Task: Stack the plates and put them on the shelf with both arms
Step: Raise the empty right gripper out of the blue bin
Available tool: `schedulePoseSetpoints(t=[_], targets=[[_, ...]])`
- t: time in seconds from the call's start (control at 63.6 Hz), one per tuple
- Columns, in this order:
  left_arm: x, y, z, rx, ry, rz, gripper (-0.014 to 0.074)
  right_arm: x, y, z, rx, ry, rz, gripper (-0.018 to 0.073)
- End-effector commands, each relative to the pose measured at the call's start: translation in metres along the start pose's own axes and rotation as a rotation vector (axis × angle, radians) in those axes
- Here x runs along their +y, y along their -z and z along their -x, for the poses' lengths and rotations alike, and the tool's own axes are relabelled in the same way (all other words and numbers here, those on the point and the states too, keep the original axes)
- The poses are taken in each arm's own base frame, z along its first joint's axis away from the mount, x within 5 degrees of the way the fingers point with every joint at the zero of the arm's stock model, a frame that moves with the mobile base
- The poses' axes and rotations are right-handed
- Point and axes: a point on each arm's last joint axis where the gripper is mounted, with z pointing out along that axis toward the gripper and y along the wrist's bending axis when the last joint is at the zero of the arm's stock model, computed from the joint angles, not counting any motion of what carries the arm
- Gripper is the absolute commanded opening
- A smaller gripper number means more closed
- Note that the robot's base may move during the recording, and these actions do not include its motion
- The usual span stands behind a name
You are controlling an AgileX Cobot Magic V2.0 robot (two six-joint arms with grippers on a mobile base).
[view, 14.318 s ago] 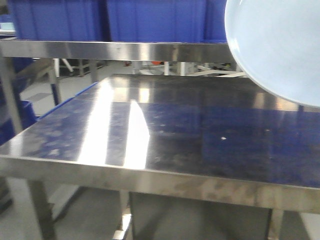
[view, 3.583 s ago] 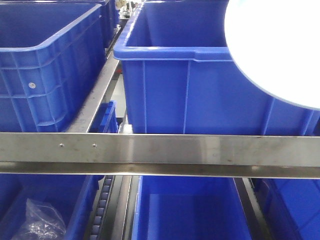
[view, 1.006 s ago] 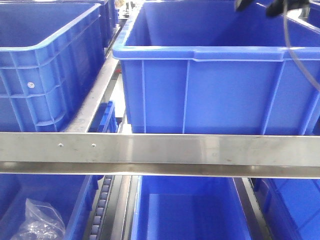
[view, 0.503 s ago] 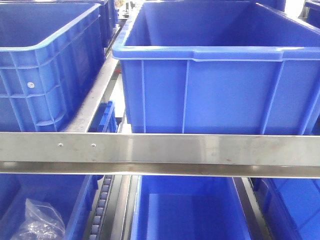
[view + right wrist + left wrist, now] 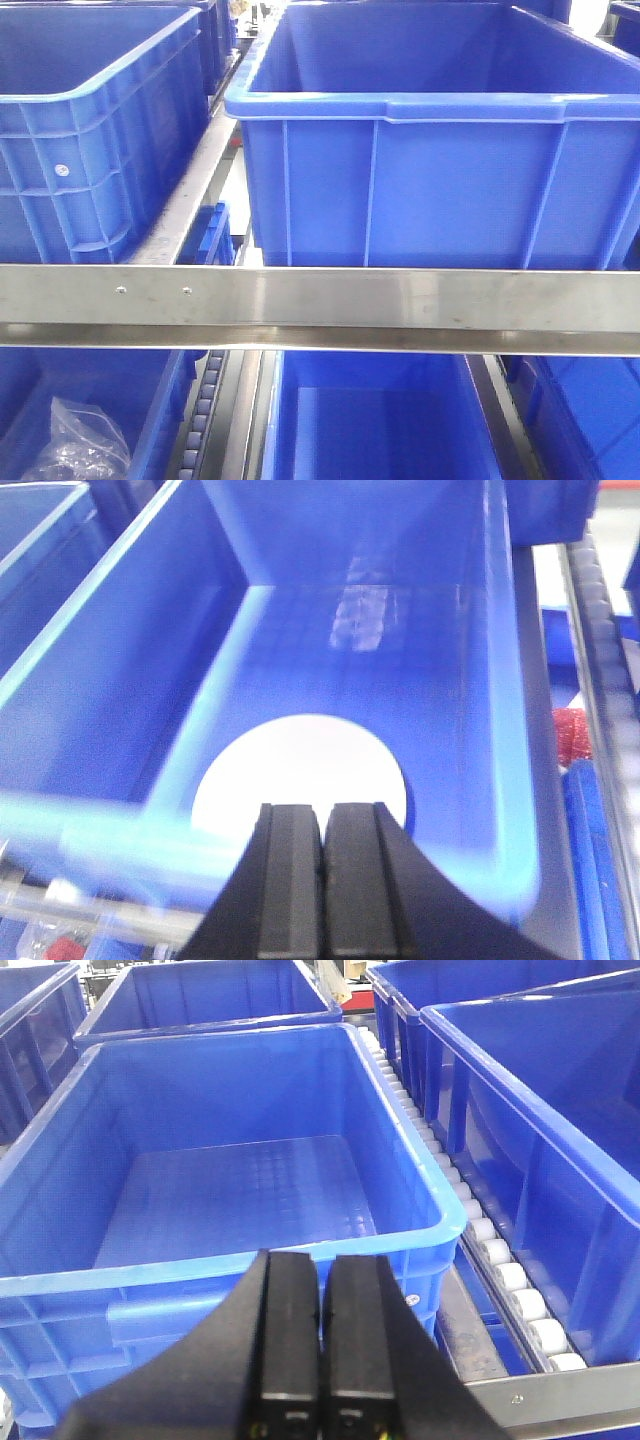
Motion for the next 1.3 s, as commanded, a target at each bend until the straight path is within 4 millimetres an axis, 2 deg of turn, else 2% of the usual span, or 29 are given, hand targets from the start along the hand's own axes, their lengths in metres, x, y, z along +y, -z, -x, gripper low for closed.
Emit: schedulePoseSetpoints(t=[0.0,0.094,0.377,0.471,0.66,0.77,0.959,1.289], targets=[[0.001,0.001,0.018,-0.11,0.012,0.008,0.0083,0.001,0.018,0.015,-0.133,0.011,-0.005,0.0031],[0.001,0.001,0.018,-0.11,0.012,0.008,0.0083,0.002,0.026,0.011,-0.106,0.014,0.009,0.0031],[0.001,0.001,0.018,-0.11,0.012,0.008,0.0083,0.003,0.031,0.003,-0.065,0.016,0.016,0.0031],[0.001,0.001,0.018,-0.11,0.012,0.008,0.0083,-0.002,0.036,-0.014,-0.09,0.015,-0.005,0.0031],[0.001,0.001,0.018,-0.11,0.012,0.008,0.0083,-0.018,0.049,-0.069,-0.22,0.008,-0.089,0.0031],[0.001,0.001,0.018,-0.11,0.012,0.008,0.0083,-0.024,0.057,-0.092,-0.248,0.013,-0.133,0.0031],[0.001,0.001,0.018,-0.11,0.012,0.008,0.0083,-0.027,0.068,-0.114,-0.293,0.013,-0.159,0.0031],[0.001,0.001,0.018,-0.11,0.012,0.008,0.0083,-0.031,0.07,-0.147,-0.328,0.016,-0.161,0.0031]])
